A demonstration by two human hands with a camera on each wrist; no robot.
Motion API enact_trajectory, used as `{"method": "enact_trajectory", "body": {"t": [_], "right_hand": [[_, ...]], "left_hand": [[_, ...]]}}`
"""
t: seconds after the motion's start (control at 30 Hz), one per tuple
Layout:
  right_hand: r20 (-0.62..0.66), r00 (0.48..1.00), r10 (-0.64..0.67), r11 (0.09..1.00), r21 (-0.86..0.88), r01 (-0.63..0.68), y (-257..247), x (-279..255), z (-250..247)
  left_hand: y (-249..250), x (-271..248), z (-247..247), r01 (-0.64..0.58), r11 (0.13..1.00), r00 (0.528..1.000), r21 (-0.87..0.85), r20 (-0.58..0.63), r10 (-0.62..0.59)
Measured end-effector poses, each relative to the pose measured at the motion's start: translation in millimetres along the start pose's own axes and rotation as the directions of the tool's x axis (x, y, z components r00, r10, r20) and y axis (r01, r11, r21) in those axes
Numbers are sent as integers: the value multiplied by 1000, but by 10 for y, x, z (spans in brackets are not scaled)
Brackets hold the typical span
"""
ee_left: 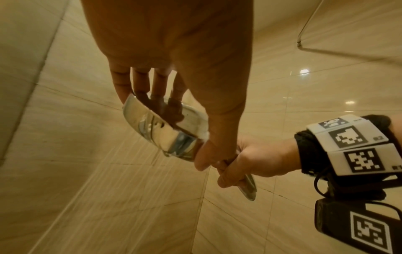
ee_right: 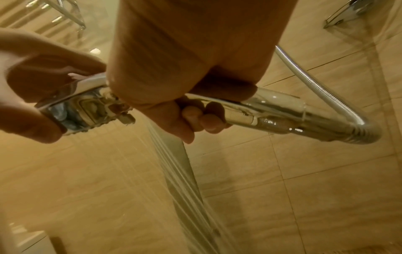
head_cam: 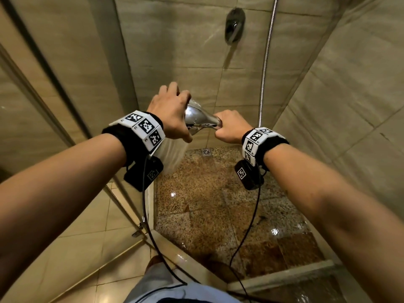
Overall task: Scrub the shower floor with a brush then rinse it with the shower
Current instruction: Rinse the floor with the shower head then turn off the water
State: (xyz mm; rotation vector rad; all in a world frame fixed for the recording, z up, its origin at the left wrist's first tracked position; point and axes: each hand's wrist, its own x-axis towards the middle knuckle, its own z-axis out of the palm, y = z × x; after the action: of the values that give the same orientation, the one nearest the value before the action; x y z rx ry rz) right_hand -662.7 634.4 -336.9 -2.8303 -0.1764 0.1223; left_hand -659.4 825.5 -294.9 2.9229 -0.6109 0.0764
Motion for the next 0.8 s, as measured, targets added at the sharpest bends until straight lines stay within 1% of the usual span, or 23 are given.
{"method": "enact_trajectory", "body": {"t": [0.13,0.27,0.33,0.47,0.6,0.8], "right_hand": [[60,998,10,1000,1,-10,37,-37,-8],[134,990,41,998,34,-46,88,-78,-19],[133,989,63,998,5,-64,115,-88,-8],[94,993,67,995,-83,-60,187,-118,-12],[56,996,73,992,-104,-67,267,-159,-46],[-16,997,69,989,-130,-71,322,-206,-122]], "left_hand": [[16,21,91,45,997,996,-66,77,-40],[60,68,150,77,991,987,-113,152,-60],[86,82,178,74,989,985,-129,163,-53],[155,79,261,39,988,993,-150,114,-22],[233,88,302,-5,986,998,-167,64,16],[319,108,248,-71,988,997,-140,-24,68]]}}
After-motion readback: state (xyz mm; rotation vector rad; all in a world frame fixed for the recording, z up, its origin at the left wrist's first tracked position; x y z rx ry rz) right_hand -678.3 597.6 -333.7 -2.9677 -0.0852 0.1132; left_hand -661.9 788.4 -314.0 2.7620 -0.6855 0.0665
